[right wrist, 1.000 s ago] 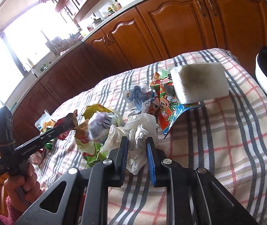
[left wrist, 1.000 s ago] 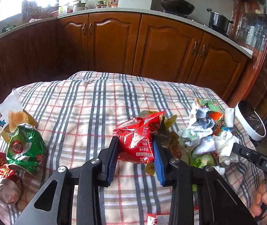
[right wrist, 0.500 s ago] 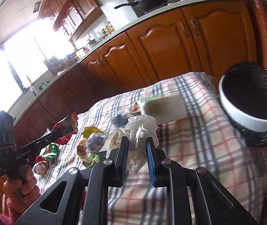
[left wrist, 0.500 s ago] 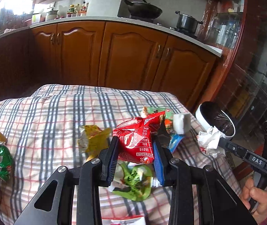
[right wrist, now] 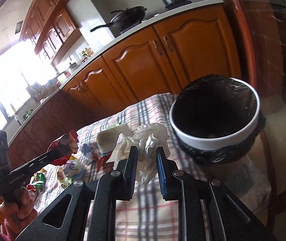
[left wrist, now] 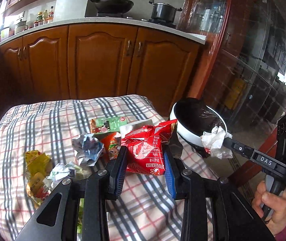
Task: Collect trash
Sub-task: 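Move both tools over the bin and release the red bag and tissue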
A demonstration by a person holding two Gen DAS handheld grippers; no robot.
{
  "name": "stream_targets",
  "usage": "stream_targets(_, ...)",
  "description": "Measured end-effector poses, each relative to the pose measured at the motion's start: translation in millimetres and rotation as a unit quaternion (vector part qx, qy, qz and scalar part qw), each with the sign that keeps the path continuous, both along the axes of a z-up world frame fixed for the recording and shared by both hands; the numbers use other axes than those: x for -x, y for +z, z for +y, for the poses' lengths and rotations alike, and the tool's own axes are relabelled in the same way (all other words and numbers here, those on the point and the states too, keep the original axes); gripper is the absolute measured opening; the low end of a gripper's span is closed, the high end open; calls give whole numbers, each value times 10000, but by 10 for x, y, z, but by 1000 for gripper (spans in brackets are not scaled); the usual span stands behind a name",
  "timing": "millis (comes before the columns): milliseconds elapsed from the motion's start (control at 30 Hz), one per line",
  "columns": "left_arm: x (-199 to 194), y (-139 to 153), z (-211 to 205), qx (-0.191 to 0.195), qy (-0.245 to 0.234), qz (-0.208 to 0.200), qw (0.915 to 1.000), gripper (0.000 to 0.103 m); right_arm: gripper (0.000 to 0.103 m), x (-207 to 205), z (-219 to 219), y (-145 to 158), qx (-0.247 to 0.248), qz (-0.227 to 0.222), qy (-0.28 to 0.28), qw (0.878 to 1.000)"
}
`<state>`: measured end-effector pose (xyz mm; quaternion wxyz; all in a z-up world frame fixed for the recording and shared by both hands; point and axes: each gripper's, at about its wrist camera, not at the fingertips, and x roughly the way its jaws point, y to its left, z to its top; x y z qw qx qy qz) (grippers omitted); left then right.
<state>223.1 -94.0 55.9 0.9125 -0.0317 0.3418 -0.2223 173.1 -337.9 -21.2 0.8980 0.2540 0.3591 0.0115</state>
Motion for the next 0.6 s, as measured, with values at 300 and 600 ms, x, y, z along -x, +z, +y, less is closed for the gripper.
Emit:
stream_targets(300,-327,-72,-539,-74,-355,143,9992,33,19,51,-348,-35,92,49,-302,9995)
stream_targets(600,-848,-58,-1144,-315,-716,109,9969,33,19,-113,-744,-32,413,168,-567,9974)
